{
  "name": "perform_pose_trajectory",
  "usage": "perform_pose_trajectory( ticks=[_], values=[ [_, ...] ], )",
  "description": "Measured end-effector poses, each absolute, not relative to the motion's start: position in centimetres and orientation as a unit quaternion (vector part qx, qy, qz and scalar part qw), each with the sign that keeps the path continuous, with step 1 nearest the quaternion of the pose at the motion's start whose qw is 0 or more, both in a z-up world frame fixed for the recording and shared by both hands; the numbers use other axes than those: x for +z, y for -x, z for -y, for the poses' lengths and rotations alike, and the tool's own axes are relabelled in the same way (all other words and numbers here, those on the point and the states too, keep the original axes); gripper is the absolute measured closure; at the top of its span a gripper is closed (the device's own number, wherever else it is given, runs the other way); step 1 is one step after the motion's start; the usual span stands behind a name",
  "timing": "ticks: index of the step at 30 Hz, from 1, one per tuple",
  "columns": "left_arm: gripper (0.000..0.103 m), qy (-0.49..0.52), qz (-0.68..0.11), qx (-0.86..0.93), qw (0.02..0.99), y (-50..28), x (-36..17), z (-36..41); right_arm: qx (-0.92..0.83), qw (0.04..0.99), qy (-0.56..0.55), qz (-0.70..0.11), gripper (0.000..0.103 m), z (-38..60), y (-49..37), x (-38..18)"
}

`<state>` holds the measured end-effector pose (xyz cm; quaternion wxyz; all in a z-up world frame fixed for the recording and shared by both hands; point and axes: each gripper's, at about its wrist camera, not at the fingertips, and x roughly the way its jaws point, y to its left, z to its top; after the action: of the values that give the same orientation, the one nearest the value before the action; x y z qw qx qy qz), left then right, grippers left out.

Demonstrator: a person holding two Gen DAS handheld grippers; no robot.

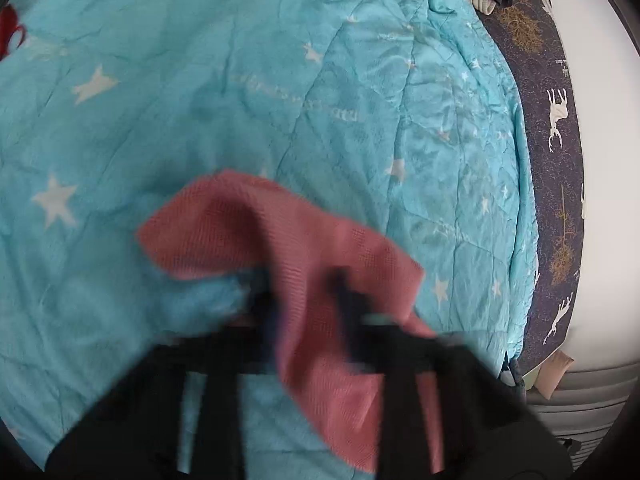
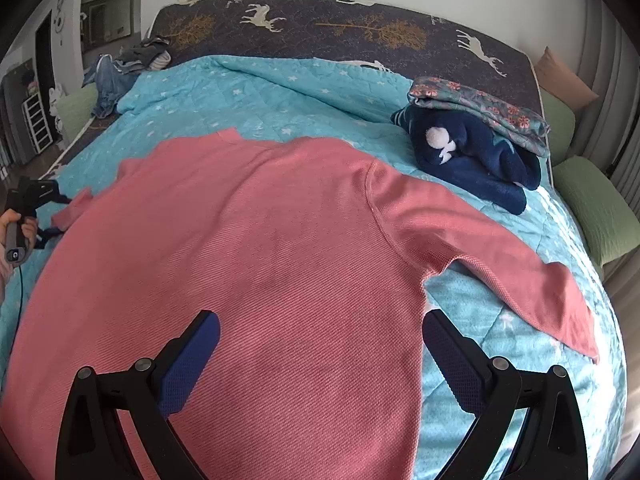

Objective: Fold small clothes

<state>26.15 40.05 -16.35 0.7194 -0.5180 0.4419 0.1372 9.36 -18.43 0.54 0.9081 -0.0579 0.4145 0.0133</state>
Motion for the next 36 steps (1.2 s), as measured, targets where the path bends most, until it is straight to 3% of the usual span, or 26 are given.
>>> perform_pose_trajectory(
  ticks=[5, 11, 15, 19, 21, 22, 23, 25, 28, 32, 36],
  values=[
    [0.099, 0.407, -0.405, 0.121, 0.809, -28.3, -8.7, -37.1, 0.012, 0.908, 0.053, -0.416, 0.0, 18.6, -10.1, 0.3],
    [0.099, 0.167, -0.35, -0.001, 0.922, -29.7, 3.1, -21.9, 0.009, 0.911, 0.046, -0.409, 0.0, 19.3, -11.5, 0.8],
    [0.099, 0.023, -0.322, -0.103, 0.941, -27.6, 5.7, -10.8, 0.051, 0.909, -0.001, -0.414, 0.0, 20.4, -14.3, 2.0],
    [0.099, -0.051, -0.35, -0.213, 0.911, -25.1, 3.5, -1.7, 0.047, 0.899, -0.06, -0.431, 0.005, 22.3, -17.6, 2.8],
    [0.093, -0.107, -0.359, -0.253, 0.892, -23.2, 1.5, 1.8, 0.04, 0.888, -0.101, -0.447, 0.014, 23.8, -18.6, 2.8],
    [0.082, -0.132, -0.36, -0.263, 0.885, -22.3, 1.0, 3.1, 0.045, 0.884, -0.113, -0.452, 0.014, 24.3, -18.8, 2.7],
    [0.065, -0.168, -0.362, -0.269, 0.877, -21.0, 0.1, 4.4, 0.048, 0.88, -0.118, -0.457, 0.015, 24.6, -18.8, 2.6],
    [0.043, -0.191, -0.359, -0.26, 0.876, -20.1, -0.3, 4.5, 0.045, 0.881, -0.107, -0.459, 0.015, 24.7, -18.5, 2.4],
    [0.038, -0.155, -0.353, -0.264, 0.884, -18.5, 1.4, 3.4, 0.043, 0.881, -0.089, -0.462, 0.015, 24.5, -18.3, 1.8],
    [0.022, -0.069, -0.337, -0.235, 0.909, -18.1, 3.9, -1.8, 0.069, 0.876, -0.092, -0.469, 0.015, 23.4, -19.0, 1.5],
    [0.021, -0.03, -0.334, -0.149, 0.93, -18.0, 3.9, -7.2, 0.096, 0.881, -0.055, -0.46, 0.015, 20.2, -19.6, 1.9]
  ],
)
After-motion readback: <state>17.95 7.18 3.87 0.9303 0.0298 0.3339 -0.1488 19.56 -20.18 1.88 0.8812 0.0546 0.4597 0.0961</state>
